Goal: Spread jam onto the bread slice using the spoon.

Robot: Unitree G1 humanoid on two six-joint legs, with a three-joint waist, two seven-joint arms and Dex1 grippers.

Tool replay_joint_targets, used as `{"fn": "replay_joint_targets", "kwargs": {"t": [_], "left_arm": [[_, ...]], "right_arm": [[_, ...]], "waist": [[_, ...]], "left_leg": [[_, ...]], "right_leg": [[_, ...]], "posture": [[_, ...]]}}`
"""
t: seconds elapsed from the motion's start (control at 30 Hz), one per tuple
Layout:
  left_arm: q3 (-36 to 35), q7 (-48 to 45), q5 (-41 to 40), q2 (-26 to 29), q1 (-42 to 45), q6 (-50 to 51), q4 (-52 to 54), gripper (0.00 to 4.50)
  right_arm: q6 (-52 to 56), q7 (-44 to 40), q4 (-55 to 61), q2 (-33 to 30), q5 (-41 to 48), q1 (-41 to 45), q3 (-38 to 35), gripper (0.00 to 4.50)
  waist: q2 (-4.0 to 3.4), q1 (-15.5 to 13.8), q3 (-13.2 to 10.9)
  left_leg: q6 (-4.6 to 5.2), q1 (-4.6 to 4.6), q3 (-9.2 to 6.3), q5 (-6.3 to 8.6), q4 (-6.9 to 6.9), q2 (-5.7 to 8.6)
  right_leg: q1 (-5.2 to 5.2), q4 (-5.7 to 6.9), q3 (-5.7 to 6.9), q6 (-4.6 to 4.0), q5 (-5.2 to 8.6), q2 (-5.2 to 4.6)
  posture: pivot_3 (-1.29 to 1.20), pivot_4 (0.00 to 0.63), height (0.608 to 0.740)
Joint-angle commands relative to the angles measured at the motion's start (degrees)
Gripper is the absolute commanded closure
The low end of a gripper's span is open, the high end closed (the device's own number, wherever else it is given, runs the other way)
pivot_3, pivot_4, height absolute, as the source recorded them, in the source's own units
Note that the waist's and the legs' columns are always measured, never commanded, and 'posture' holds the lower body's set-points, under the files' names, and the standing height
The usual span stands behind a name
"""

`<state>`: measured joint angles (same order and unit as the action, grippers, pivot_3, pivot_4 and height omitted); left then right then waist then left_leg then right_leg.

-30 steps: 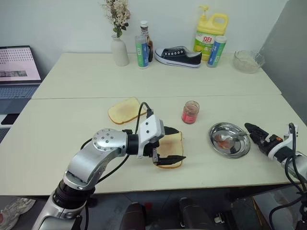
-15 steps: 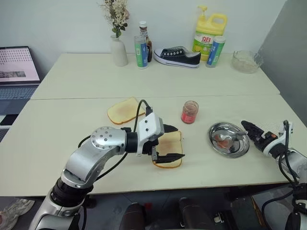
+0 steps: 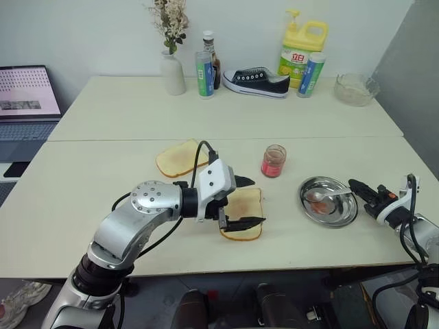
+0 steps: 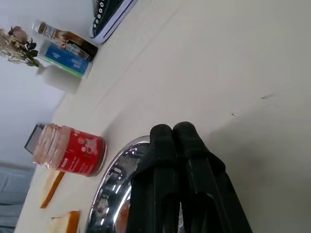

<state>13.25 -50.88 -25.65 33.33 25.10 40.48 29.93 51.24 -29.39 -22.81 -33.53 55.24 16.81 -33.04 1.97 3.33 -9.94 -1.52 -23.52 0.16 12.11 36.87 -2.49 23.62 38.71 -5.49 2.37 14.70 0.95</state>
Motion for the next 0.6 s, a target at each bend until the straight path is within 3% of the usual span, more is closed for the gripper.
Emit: {"fn": "replay_joint_targets", "kwargs": {"t": [0.03,0.33,0.6], "left_arm": [[-0.1,-0.5,-0.3,-0.1,0.4,-1.8,0.6,0.00],[-1.1,-0.7,-0.5,1.0,-0.3,-2.4,0.7,0.00],[-6.8,-1.6,-1.2,3.9,-0.4,-3.9,-2.7,0.00]], "right_arm": [[1.0,0.2,1.3,-0.4,-0.2,-0.5,-1.1,4.48],[4.0,2.1,9.1,-1.5,2.9,-0.8,-3.8,4.48],[12.6,12.5,27.9,-4.4,16.0,2.8,-8.0,4.48]], "waist": [[0.00,0.0,0.0],[-0.03,0.0,0.0],[-0.17,0.1,-0.1]], "left_leg": [[0.00,0.00,0.00,0.00,-0.01,0.00],[0.00,0.00,0.01,0.00,-0.03,0.00],[0.00,-0.03,0.01,0.00,-0.08,-0.02]], "right_leg": [[0.00,0.00,0.00,0.00,0.00,0.00],[0.01,-0.01,-0.01,0.00,0.00,0.00],[0.07,-0.01,-0.02,-0.01,0.00,0.01]], "posture": [[0.00,0.150,0.740],[0.00,0.150,0.740],[0.00,0.150,0.740]]}}
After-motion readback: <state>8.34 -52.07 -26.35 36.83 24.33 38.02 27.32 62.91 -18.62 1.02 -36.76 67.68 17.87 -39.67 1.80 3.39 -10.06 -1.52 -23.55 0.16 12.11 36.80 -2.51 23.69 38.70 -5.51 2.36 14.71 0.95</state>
